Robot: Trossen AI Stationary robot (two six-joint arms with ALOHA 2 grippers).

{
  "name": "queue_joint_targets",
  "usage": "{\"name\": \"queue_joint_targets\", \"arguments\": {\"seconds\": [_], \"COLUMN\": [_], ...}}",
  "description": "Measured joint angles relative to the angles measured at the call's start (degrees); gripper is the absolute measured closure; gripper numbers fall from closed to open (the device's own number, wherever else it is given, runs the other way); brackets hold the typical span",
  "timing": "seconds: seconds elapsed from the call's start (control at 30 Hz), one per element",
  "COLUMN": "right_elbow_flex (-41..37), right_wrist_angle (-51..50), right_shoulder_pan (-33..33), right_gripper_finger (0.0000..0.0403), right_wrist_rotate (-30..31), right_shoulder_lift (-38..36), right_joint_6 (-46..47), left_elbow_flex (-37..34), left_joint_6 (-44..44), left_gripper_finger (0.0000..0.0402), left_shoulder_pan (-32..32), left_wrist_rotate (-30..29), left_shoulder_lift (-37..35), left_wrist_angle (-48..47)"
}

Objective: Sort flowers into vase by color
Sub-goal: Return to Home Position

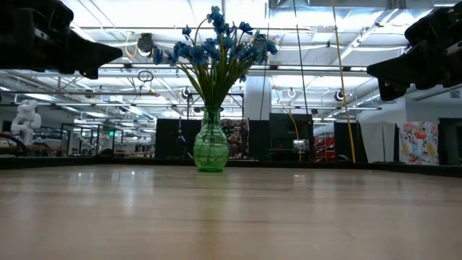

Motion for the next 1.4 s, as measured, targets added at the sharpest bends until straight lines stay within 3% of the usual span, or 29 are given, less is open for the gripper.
{"name": "queue_joint_targets", "arguments": {"seconds": [0.27,0.7,1.0,1.4], "right_elbow_flex": [0.0,0.0,0.0,0.0], "right_wrist_angle": [0.0,0.0,0.0,0.0], "right_shoulder_pan": [0.0,0.0,0.0,0.0], "right_gripper_finger": [0.0403,0.0403,0.0403,0.0403], "right_wrist_rotate": [0.0,0.0,0.0,0.0], "right_shoulder_lift": [0.0,0.0,0.0,0.0], "right_joint_6": [0.1,0.1,0.1,0.1], "left_elbow_flex": [0.0,0.0,0.0,0.0], "left_joint_6": [-4.7,-3.1,-1.4,-1.5], "left_gripper_finger": [0.0401,0.0401,0.0401,0.0401], "left_shoulder_pan": [3.9,4.1,4.1,4.1], "left_wrist_rotate": [1.7,-0.3,1.8,2.5], "left_shoulder_lift": [0.0,-0.7,-7.0,-5.8], "left_wrist_angle": [-9.2,-9.2,-9.6,-9.9]}}
